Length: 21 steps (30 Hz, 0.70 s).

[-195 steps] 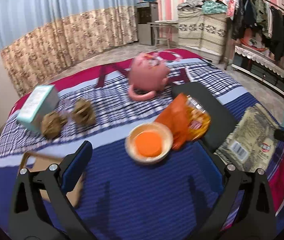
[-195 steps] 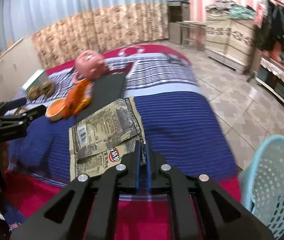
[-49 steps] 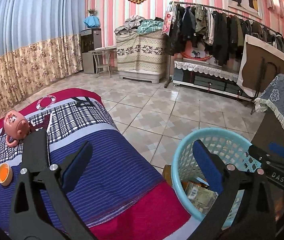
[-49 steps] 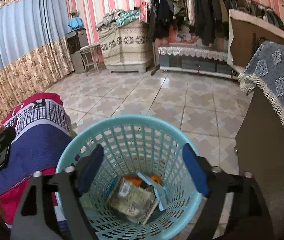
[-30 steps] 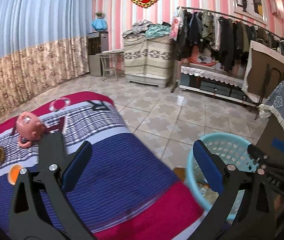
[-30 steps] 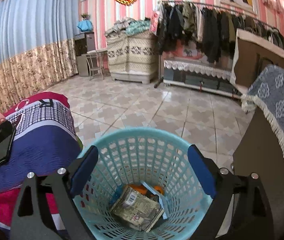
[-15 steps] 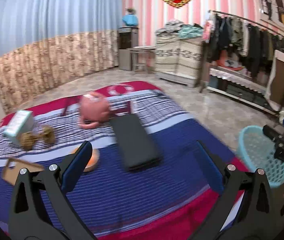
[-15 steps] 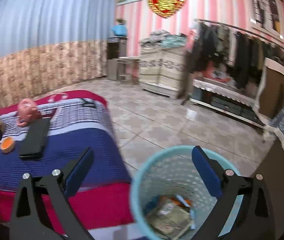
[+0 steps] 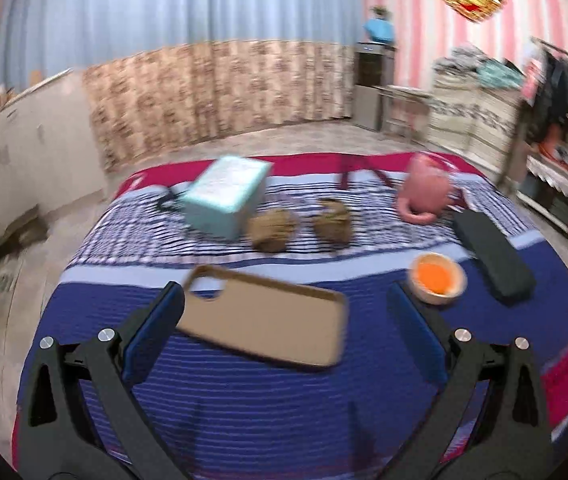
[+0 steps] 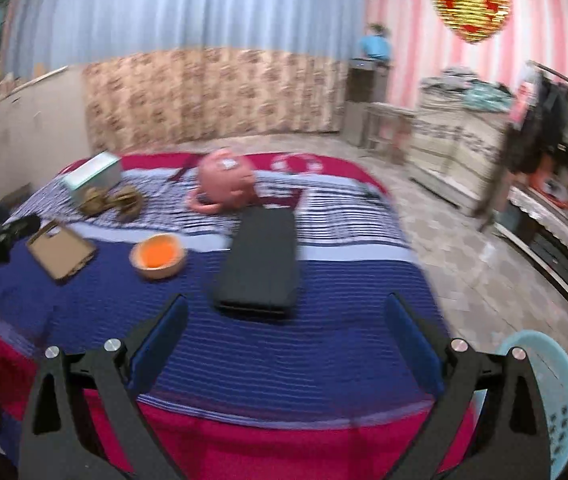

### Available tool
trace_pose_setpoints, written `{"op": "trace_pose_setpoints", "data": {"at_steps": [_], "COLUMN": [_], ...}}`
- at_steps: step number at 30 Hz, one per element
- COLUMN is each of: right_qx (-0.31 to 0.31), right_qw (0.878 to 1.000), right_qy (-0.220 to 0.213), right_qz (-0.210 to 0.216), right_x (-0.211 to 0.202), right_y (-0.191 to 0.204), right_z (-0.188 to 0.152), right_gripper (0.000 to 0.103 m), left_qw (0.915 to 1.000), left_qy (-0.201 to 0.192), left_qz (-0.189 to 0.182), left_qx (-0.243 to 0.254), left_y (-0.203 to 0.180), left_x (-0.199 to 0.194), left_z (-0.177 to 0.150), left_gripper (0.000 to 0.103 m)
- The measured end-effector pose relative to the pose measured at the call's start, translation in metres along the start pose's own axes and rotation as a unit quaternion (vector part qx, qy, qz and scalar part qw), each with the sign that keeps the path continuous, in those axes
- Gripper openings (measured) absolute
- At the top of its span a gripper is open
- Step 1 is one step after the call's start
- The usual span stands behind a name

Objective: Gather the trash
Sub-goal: 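Move both tools back over the bed toward the cream bowl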

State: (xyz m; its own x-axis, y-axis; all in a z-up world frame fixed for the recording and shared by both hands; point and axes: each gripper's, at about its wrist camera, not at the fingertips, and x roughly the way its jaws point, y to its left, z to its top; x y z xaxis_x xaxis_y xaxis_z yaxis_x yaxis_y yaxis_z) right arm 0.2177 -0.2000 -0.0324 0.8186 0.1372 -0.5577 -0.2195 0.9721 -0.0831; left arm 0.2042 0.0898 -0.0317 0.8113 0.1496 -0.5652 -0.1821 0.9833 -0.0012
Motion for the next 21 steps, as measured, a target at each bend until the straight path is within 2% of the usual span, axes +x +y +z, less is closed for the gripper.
{"op": "trace_pose_setpoints", "data": {"at_steps": [4, 8, 10, 11, 12, 14, 16, 18, 20, 21], "right_qx": [-0.034, -0.066, -0.069, -0.067, -0.060, -0.049, -0.048, -0.050, -0.055, -0.063], "right_qw": [0.999, 0.997, 0.995, 0.995, 0.994, 0.993, 0.992, 0.990, 0.989, 0.988], "right_qy": [0.014, 0.022, 0.036, 0.047, 0.061, 0.073, 0.076, 0.082, 0.086, 0.089], "right_qz": [0.027, 0.047, 0.055, 0.063, 0.073, 0.084, 0.093, 0.104, 0.110, 0.113], "right_x": [0.019, 0.040, 0.052, 0.060, 0.069, 0.083, 0.092, 0.102, 0.107, 0.111], "right_y": [0.035, 0.063, 0.068, 0.071, 0.072, 0.078, 0.085, 0.092, 0.100, 0.105], "right_z": [0.010, 0.020, 0.023, 0.024, 0.025, 0.026, 0.030, 0.033, 0.035, 0.035], "right_gripper": [0.096, 0.093, 0.072, 0.068, 0.065, 0.064, 0.054, 0.052, 0.047, 0.042], "left_qw": [0.9987, 0.9974, 0.9979, 0.9980, 0.9981, 0.9983, 0.9985, 0.9987, 0.9987, 0.9986], "left_qy": [-0.006, 0.004, 0.010, 0.012, 0.013, 0.013, 0.014, 0.016, 0.018, 0.019], "left_qz": [0.050, 0.071, 0.060, 0.055, 0.052, 0.051, 0.050, 0.047, 0.048, 0.049], "left_qx": [-0.004, -0.008, -0.023, -0.028, -0.030, -0.026, -0.017, -0.010, -0.005, -0.004], "left_y": [0.028, 0.045, 0.050, 0.050, 0.049, 0.046, 0.043, 0.037, 0.034, 0.034], "left_x": [0.022, 0.042, 0.047, 0.048, 0.048, 0.049, 0.050, 0.050, 0.050, 0.051], "left_z": [-0.007, -0.014, -0.015, -0.014, -0.014, -0.016, -0.018, -0.019, -0.020, -0.020], "left_gripper": [0.097, 0.097, 0.097, 0.097, 0.097, 0.097, 0.097, 0.097, 0.097, 0.097]}}
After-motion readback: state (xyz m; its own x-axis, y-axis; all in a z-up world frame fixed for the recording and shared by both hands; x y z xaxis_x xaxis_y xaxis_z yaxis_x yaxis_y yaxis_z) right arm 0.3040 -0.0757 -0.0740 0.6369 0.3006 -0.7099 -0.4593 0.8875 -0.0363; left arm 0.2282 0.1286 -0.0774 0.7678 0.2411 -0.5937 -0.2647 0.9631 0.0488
